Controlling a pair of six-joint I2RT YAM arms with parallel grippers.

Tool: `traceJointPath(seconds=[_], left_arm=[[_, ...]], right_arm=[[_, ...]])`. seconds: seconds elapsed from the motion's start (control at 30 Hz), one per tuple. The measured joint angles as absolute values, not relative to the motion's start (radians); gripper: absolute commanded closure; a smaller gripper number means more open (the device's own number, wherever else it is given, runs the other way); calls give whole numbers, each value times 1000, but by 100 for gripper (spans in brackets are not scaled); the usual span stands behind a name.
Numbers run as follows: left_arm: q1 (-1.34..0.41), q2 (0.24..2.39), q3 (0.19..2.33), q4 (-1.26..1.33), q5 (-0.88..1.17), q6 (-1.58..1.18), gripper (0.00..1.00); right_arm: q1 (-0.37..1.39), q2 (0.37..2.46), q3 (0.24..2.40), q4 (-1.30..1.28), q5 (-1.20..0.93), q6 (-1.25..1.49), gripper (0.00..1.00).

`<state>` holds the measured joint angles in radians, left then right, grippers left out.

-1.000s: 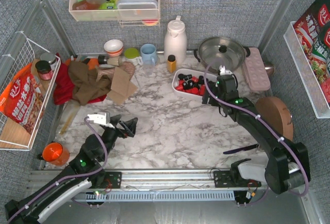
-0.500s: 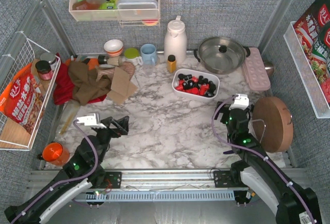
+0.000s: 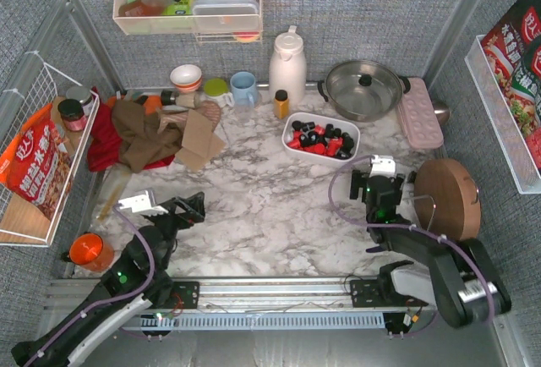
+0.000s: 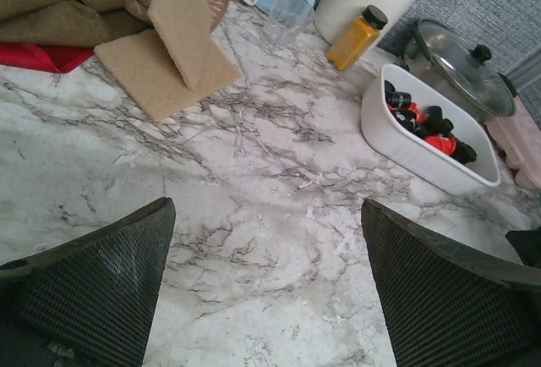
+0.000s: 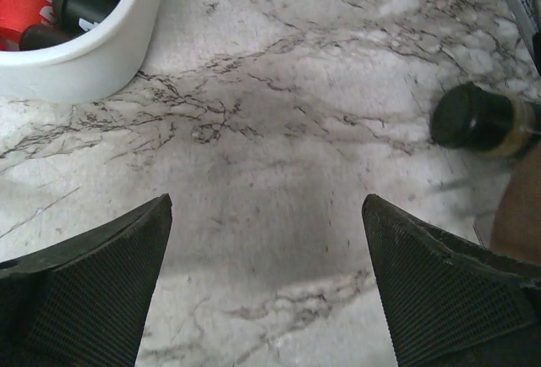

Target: Mix the coffee capsules in the storage basket

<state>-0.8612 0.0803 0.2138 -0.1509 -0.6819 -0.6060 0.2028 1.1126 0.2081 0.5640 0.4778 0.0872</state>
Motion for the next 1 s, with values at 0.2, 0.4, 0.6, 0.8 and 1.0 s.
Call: traceJointPath(seconds=[0.2, 0.4, 0.6, 0.8, 1.0], left_arm=[[-861, 89, 202, -150, -728, -596, 1], [-861, 112, 190, -101, -768, -570, 1], [-861, 179, 96, 82, -803, -374, 1], [-840, 338, 4, 445, -839, -47, 1], [-588, 619, 3, 688, -762, 87, 1]], right_arm=[[155, 1455, 201, 958, 372, -9, 1], [102, 1537, 207, 1132, 191, -51, 1], [25, 1517, 291, 1042, 11, -53, 1], [-21, 1520, 361, 920, -104, -31, 1], [-24, 1520, 375, 860, -144, -27, 1]])
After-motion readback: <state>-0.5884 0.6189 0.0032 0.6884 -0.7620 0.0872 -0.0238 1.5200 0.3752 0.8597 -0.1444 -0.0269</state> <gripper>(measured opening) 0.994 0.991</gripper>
